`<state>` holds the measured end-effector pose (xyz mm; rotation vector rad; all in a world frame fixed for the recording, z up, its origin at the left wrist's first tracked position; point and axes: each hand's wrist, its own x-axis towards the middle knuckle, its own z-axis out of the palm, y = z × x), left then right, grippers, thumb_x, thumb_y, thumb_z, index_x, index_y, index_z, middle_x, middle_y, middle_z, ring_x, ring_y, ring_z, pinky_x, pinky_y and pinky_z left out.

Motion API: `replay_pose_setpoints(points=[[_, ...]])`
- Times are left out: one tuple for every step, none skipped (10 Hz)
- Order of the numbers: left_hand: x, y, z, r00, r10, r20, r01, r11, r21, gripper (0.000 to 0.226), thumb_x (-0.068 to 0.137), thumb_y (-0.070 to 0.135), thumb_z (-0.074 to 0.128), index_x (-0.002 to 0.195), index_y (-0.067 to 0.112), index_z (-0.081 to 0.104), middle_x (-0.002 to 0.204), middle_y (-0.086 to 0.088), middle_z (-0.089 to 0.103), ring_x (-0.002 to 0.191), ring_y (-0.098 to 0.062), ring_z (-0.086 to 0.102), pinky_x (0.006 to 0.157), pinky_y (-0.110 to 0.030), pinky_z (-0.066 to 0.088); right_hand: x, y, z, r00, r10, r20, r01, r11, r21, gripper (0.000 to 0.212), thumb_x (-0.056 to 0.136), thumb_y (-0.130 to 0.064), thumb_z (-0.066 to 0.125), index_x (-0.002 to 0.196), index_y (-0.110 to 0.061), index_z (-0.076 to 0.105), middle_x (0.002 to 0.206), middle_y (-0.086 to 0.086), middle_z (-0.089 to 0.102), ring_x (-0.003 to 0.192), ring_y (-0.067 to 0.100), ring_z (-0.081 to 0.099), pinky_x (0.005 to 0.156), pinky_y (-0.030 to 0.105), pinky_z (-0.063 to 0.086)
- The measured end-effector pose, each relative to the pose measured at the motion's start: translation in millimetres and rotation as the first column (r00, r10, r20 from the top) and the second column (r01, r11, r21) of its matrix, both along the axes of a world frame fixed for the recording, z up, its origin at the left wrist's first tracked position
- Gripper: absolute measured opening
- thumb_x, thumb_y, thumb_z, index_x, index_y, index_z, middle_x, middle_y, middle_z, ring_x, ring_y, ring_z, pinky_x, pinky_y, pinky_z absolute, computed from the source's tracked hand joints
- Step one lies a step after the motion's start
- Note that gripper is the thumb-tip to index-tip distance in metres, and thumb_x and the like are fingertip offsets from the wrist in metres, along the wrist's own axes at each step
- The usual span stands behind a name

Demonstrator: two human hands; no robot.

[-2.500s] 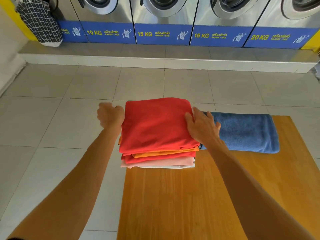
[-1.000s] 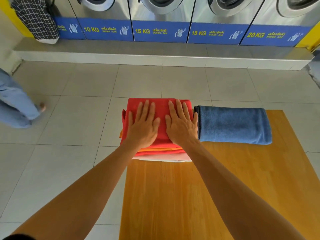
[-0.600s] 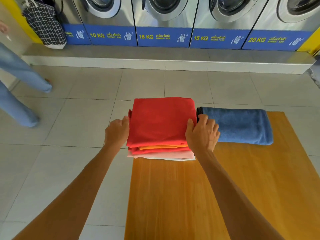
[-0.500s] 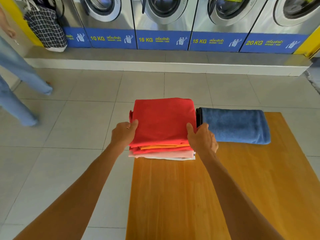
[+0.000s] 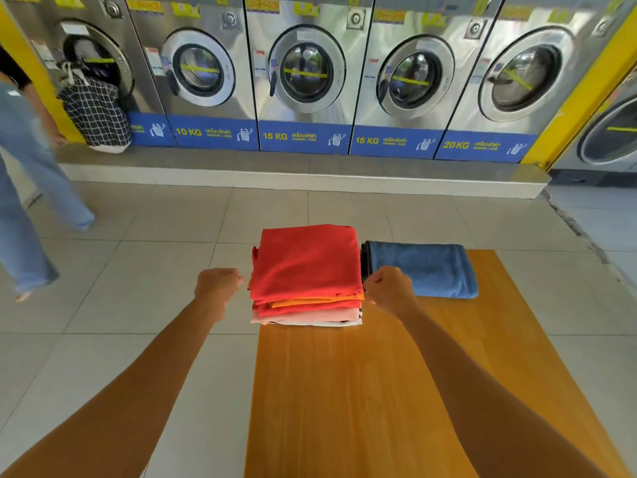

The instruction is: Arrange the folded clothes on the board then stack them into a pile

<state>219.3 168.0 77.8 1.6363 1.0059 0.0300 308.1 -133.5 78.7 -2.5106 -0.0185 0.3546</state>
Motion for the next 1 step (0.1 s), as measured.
replay_pose_setpoints(points=[[-10.6, -0.9, 33.7, 0.995, -0.066, 0.076, 0.058, 0.992, 0.113, 0.010, 0.083, 0.007, 0.070, 0.092, 0.012, 0.070, 0.094, -0.010, 0.068, 0.083, -0.023, 0.061, 0.074, -0.033, 0.048, -10.1, 1.7, 24.8, 0.999, 0.039, 0.023, -0.038, 0.999, -0.019, 0.023, 0.081, -0.001, 0.049, 0.062, -0.001, 0.061, 0.059, 0.015, 0.062, 0.056, 0.027, 0.059, 0.057, 0.027, 0.039]])
